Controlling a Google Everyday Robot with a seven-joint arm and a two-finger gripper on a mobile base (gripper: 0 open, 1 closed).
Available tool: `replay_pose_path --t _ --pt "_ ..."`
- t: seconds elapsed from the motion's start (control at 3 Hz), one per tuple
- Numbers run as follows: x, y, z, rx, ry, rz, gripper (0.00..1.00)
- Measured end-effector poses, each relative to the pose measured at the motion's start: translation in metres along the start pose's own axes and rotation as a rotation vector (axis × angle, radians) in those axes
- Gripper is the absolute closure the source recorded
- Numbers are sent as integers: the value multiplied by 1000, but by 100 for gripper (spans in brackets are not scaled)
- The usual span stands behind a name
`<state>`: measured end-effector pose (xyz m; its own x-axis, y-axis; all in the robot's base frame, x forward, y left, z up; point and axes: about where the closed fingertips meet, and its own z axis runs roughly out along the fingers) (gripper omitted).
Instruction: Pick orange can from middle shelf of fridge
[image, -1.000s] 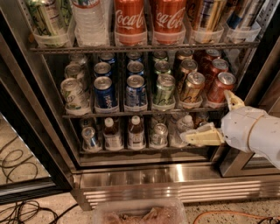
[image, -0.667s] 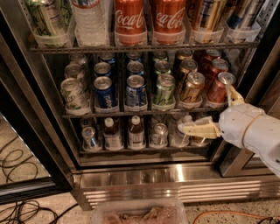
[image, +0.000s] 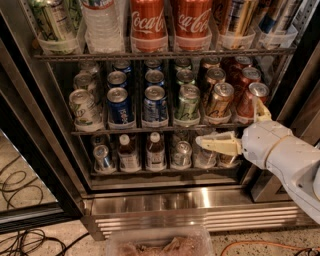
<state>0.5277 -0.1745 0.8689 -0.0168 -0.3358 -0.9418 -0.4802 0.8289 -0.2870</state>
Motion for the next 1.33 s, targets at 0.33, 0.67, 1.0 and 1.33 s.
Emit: replay_pose_path --t 0.33,0.67,1.0,1.33 --pt "0 0 0 0 0 0 0" --pt "3 5 8 9 -12 10 0" --pt "7 6 16 44 -34 -3 0" --pt "10 2 19 103 -52 -24 15"
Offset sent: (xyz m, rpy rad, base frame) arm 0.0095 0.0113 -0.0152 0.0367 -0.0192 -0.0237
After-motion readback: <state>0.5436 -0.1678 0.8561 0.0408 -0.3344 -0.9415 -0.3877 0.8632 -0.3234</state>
